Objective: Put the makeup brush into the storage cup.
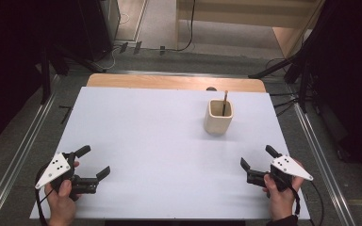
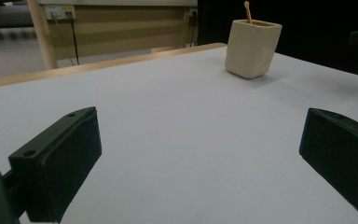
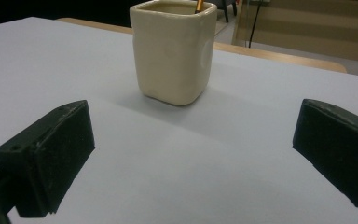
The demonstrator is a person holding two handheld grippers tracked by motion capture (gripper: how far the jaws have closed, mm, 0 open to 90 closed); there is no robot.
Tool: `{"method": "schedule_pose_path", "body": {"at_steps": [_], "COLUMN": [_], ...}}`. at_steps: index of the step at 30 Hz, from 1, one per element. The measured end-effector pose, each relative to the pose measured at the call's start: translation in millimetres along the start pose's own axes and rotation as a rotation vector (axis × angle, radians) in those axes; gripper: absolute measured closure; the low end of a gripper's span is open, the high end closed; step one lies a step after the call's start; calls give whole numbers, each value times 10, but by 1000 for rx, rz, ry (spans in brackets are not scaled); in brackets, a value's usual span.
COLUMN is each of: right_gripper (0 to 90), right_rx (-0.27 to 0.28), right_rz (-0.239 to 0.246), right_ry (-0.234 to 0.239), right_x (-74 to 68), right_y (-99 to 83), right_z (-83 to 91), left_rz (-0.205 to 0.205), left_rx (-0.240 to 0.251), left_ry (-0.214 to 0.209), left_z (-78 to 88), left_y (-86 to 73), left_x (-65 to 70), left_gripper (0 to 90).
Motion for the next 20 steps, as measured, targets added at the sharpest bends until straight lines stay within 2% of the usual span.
{"method": "schedule_pose_path", "body": {"at_steps": [7,14,20], "right_gripper": [0,0,0], "right_rx": [-10,-18,-16], "right_rz": [19,14,8], "right_ry": [-4,-4,18], "right_x": [4,21,5], "right_y": [-37,-66,-60], "right_z": [49,57,52], "left_rz": [1,1,2], "left_rx": [0,0,1], "left_ry": [1,3,3], "left_z": [2,-1,-7], "left_y": [-2,-2,-2], "left_x": [-4,-5,-9], "left_gripper": [0,0,0]}}
Point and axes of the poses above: each handheld gripper's, and its own axes: z roughly backward along the jaws, y roughly out of its top, x roughly to its right, the point moved 1 cm from there along -z, roughly forward along the jaws, and after that the axes turned 7 degrees about -y, right-handed, at the moved point
